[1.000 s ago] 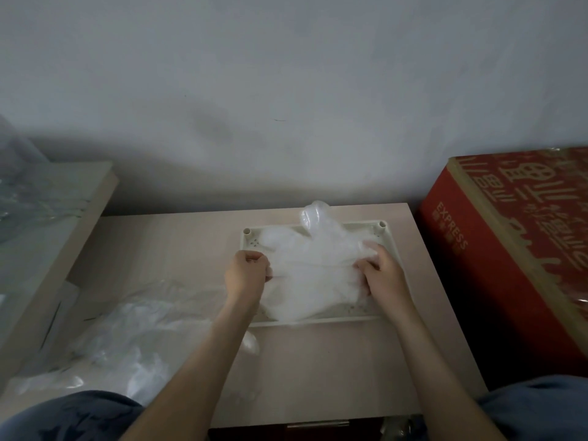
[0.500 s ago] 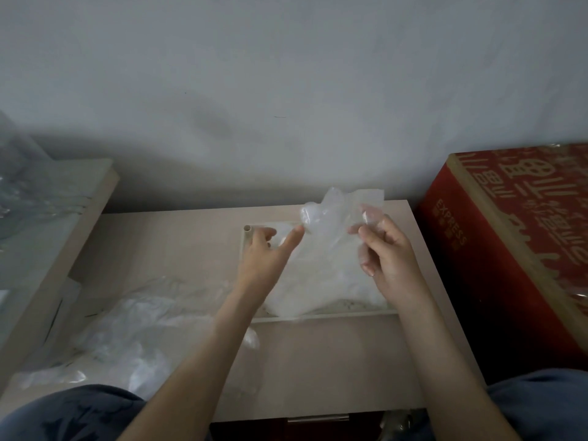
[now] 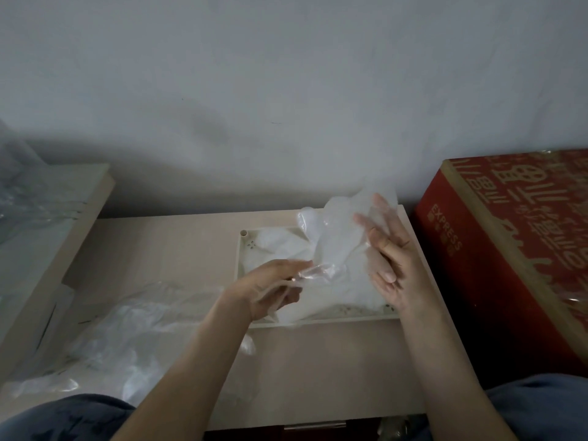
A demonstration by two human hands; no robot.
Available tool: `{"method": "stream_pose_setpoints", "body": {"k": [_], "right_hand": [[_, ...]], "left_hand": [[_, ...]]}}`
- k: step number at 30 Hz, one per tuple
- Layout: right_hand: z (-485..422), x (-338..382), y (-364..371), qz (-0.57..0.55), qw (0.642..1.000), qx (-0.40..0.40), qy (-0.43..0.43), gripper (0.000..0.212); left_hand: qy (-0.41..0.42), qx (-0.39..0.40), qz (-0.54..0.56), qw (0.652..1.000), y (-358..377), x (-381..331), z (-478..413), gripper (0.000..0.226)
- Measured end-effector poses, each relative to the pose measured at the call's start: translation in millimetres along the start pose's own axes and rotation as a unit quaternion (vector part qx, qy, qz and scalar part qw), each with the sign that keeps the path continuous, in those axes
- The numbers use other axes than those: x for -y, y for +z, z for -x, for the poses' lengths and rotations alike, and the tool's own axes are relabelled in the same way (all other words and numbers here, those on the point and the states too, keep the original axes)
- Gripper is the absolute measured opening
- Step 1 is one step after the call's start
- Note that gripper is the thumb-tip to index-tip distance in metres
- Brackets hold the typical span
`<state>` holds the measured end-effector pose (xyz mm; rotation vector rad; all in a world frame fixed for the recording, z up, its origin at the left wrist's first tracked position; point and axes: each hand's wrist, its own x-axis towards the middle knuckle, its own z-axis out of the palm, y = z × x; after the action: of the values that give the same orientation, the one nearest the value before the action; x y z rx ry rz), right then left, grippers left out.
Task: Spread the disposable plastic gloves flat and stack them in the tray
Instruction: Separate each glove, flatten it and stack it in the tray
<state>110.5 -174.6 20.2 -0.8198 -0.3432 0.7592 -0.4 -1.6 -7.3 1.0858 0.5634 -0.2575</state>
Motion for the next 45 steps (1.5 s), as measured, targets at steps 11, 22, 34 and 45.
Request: {"method": "stream_pose_setpoints", "body": {"k": [11,22,34,45], "right_hand": [[-12.2,-24.5,-42.8,0.394,0.915,-0.073,0.045,0.059],[-15.1,-47.3,-62.2,0.474,0.852,-0.199,0.098,0.062],[-15.4,-60.7,-65.9,0.614,0.753,-0.235,0.028,0.095],[-20.3,-85.3,-70.6,0.829,0.548,0.018,0.114,0.062]], "left_hand": [[0.235,-0.278,-0.174,0.915,-11.1,5.9,-12.5,0.022],[0.178,-0.422,-0.239,0.856,-20.3,14.5,-24.6,0.03],[0.337,-0.224,-0.74,0.537,7.7,46.0,-45.7,0.056],[0.073,-0.127,-0.764,0.629,-10.7,64.4,-58.2,0.068]]}}
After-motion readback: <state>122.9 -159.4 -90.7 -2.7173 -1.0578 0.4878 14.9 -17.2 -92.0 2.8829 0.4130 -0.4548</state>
